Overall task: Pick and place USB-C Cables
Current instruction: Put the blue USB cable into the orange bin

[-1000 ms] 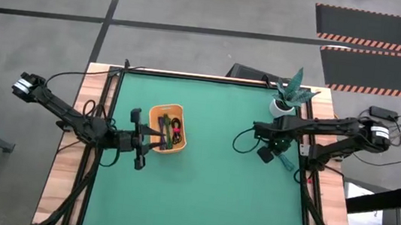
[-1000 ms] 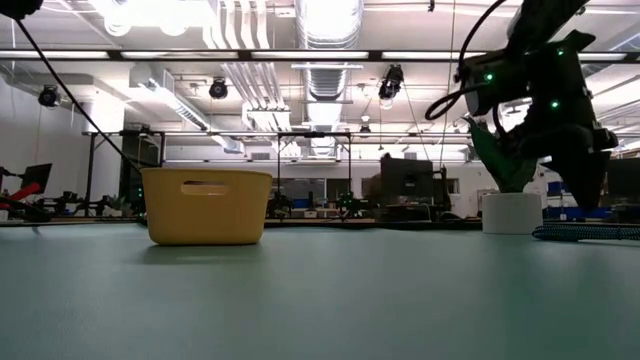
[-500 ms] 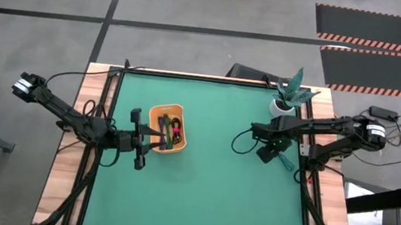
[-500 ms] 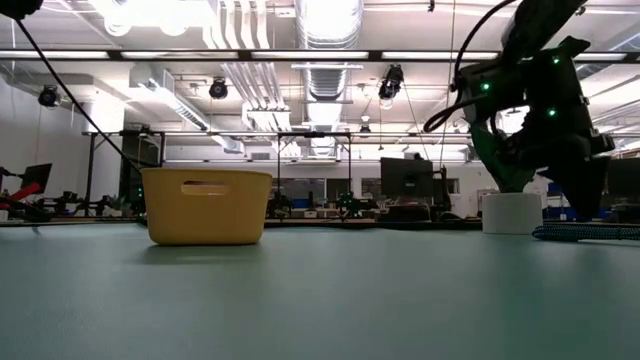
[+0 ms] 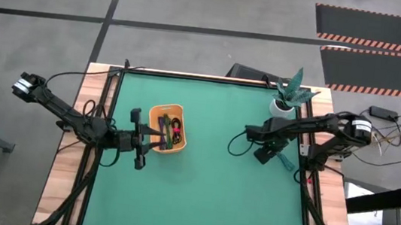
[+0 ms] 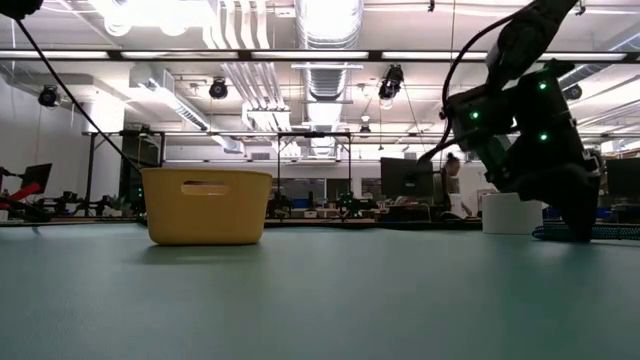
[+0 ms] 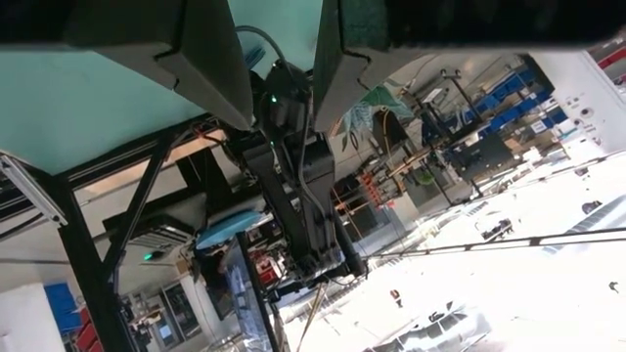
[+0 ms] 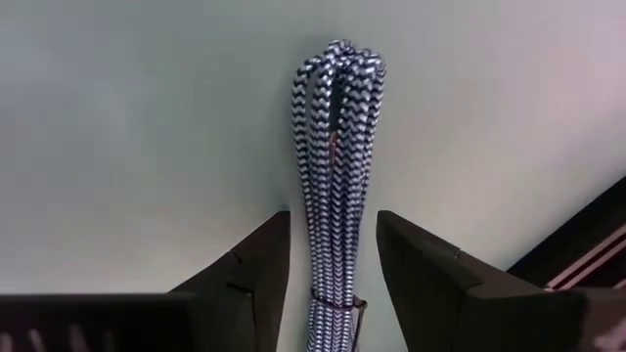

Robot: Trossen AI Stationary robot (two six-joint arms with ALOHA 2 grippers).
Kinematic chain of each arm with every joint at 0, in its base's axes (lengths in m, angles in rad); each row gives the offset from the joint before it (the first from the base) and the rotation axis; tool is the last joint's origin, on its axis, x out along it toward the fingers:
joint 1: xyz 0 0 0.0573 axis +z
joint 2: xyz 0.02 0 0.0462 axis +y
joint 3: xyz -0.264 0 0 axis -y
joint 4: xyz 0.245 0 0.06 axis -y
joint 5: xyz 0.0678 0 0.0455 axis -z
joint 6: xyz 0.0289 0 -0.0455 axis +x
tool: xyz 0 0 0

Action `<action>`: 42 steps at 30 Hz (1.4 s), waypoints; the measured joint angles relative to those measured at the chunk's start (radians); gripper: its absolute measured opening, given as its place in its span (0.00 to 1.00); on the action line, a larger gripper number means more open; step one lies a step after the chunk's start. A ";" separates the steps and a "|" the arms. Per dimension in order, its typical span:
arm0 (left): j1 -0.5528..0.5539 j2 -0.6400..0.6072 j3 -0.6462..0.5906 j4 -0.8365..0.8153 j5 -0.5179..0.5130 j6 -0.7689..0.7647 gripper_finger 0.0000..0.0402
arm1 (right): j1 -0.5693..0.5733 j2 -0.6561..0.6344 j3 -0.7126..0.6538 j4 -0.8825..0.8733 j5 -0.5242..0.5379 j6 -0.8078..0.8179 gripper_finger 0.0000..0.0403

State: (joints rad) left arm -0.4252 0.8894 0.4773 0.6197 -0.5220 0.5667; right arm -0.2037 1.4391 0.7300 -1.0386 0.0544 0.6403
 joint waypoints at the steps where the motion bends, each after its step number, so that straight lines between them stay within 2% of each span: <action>1: 0.000 0.000 0.000 0.000 -0.002 0.000 0.24 | 0.000 0.010 0.000 0.001 0.000 -0.002 0.36; 7: 0.000 0.000 0.000 0.000 -0.008 0.000 0.24 | 0.000 0.054 0.005 0.004 -0.001 -0.013 0.33; 18: 0.000 0.000 0.000 -0.001 -0.008 -0.001 0.24 | 0.000 0.023 -0.001 0.007 -0.005 -0.013 0.06; 29: 0.000 0.000 0.000 -0.002 -0.008 -0.004 0.24 | 0.000 -0.018 0.000 0.003 0.001 -0.012 0.07; 42: 0.000 0.000 0.000 -0.009 -0.007 -0.006 0.24 | 0.031 -0.153 0.110 0.045 0.017 0.056 0.07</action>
State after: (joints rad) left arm -0.4252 0.8898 0.4774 0.6104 -0.5293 0.5603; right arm -0.1726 1.2860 0.8395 -0.9933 0.0717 0.6968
